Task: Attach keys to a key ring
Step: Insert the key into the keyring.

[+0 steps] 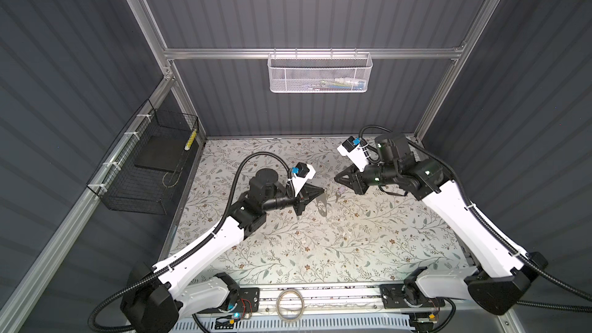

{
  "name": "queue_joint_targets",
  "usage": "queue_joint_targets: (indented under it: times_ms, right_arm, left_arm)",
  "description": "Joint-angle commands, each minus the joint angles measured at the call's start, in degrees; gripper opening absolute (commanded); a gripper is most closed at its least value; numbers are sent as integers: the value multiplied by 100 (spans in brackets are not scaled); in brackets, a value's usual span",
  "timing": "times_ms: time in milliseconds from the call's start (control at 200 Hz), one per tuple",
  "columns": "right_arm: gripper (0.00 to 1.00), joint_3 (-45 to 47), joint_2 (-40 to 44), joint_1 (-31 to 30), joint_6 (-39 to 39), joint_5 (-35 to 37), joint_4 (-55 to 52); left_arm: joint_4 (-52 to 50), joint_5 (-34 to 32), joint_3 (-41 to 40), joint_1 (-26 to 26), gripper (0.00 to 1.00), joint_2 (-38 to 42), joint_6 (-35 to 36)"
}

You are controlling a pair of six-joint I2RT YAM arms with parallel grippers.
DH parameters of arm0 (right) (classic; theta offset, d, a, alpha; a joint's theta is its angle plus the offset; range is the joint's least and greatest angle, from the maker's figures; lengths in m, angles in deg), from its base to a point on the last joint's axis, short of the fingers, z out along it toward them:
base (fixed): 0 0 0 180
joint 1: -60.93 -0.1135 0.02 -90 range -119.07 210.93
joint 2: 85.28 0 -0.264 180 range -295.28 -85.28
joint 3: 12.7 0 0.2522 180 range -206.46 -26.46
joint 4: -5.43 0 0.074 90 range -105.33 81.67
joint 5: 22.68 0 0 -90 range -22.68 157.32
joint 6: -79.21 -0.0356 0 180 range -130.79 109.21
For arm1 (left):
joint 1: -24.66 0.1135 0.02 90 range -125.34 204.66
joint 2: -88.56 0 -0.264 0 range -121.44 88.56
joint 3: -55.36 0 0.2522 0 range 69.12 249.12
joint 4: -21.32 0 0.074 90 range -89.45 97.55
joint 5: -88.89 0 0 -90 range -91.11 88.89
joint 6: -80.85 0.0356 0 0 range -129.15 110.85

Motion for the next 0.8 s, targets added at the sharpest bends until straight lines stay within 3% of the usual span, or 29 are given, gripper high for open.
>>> queue_joint_targets:
  times_ms: [0, 130, 315, 590, 795]
  right_arm:
    - [23, 610, 289, -157, -775, 596, 1271]
    - [30, 1336, 578, -280, -1211, 931, 1933]
    - [29, 2155, 865, -535, -1691, 1222, 2791]
    - [22, 2504, 1081, -954, -1900, 1361, 2990]
    - [24, 2540, 1174, -1214, -1901, 1748, 2940]
  left_arm:
    - [1293, -194, -347, -14, 0, 250, -307]
    - [2006, -206, -777, -14, 0, 189, -509]
    - [3115, -145, -1273, -14, 0, -39, -1007]
    - [3178, -96, -1269, -14, 0, -164, -1202]
    - [3086, -217, -1263, -14, 0, -103, -1211]
